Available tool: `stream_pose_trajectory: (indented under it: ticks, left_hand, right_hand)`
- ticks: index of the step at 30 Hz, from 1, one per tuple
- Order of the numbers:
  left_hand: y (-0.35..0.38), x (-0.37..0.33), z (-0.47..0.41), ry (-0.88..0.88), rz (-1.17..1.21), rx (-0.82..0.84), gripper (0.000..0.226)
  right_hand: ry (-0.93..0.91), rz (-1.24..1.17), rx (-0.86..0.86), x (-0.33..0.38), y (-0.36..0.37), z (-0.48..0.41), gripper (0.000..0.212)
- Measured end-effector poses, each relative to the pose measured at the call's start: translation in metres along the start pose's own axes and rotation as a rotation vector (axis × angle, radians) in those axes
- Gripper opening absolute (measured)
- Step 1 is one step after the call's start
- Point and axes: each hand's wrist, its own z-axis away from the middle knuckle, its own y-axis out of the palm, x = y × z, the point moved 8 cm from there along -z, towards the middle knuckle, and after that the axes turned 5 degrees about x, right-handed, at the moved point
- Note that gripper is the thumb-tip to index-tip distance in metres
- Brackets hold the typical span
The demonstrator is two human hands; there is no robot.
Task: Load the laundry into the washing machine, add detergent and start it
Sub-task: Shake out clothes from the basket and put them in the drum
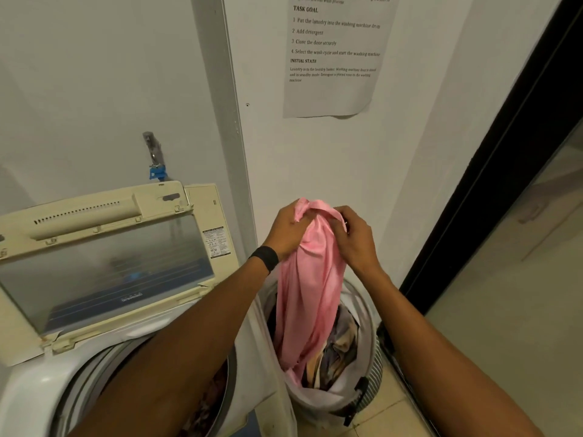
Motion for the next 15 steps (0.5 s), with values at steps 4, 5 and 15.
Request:
stream_pose_trajectory:
  ticks: [4, 5, 15]
  left_hand:
    - [-0.015, -0.005, -0.009, -0.034, 0.024, -0.041, 0.033]
    - [-0.015, -0.006, -0.008, -0.026, 0.02, -0.043, 0.03]
    - [0.015, -0.042, -0.001, 0.126, -0.006, 0.119, 0.05]
  right_hand:
    - [0.172, 0.114, -0.05, -0.05, 0.003, 0.032, 0.021]
    - [0.221, 0.063, -0.083, -0.056, 0.003, 0.036, 0.022]
    - [0.001, -0.167, -0.13, 0.064, -0.049, -0.041, 0.019]
